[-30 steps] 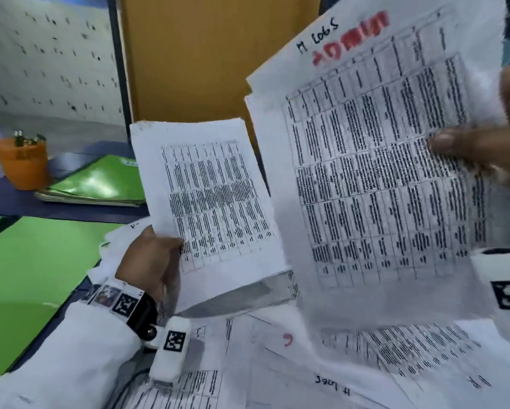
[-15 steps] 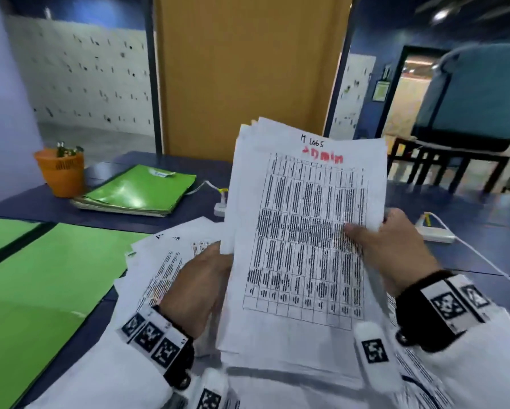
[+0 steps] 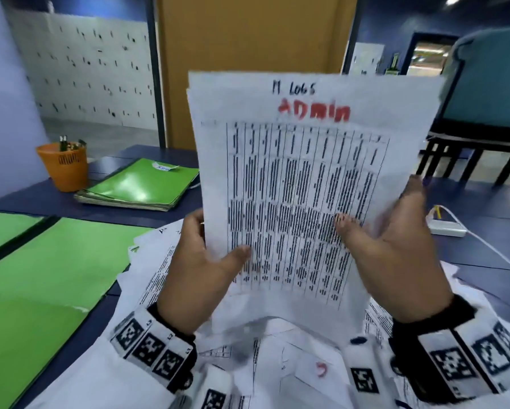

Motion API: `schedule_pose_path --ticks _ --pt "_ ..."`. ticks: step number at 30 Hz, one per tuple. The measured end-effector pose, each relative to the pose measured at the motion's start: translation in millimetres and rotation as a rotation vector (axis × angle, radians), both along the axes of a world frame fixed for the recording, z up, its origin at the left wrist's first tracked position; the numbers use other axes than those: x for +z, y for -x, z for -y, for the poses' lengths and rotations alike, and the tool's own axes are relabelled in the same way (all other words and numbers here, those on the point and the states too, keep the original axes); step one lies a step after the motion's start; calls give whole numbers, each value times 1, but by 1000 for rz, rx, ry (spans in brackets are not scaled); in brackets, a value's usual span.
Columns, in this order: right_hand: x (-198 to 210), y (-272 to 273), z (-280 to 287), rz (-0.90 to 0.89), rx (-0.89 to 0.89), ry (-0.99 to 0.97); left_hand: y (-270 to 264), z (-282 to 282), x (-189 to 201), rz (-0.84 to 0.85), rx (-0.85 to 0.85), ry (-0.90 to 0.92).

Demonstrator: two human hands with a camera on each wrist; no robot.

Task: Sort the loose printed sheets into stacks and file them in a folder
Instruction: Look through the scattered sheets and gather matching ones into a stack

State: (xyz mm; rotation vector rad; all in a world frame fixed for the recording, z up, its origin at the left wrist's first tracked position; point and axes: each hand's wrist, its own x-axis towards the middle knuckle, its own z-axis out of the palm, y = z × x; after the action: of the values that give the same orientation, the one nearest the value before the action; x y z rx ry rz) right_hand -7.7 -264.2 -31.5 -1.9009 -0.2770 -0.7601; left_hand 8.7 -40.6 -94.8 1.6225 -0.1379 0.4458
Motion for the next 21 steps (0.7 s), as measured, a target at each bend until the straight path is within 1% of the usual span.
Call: schedule_pose_path --ticks 2,4,6,9,12,15,18,21 --pt "-5 2 2 -30 0 1 -1 0 2 15 -25 82" --pt "-5 3 3 -34 17 -45 -3 0 2 14 -28 159" --pt "-6 1 3 -21 54 -118 -6 0 0 -41 -67 198" --pt "-16 -2 5 -86 52 -186 -10 3 -6 -161 -136 202" --pt "-24 -2 5 -207 80 -155 -12 4 -10 -207 -142 246" --pt "-26 -4 3 -199 76 -131 -14 6 -15 -251 -161 258" --pt "-33 -8 5 -165 14 -181 -18 4 -21 -319 -154 249" --pt "-42 -12 6 -221 -45 -227 -19 3 -23 -352 -157 229"
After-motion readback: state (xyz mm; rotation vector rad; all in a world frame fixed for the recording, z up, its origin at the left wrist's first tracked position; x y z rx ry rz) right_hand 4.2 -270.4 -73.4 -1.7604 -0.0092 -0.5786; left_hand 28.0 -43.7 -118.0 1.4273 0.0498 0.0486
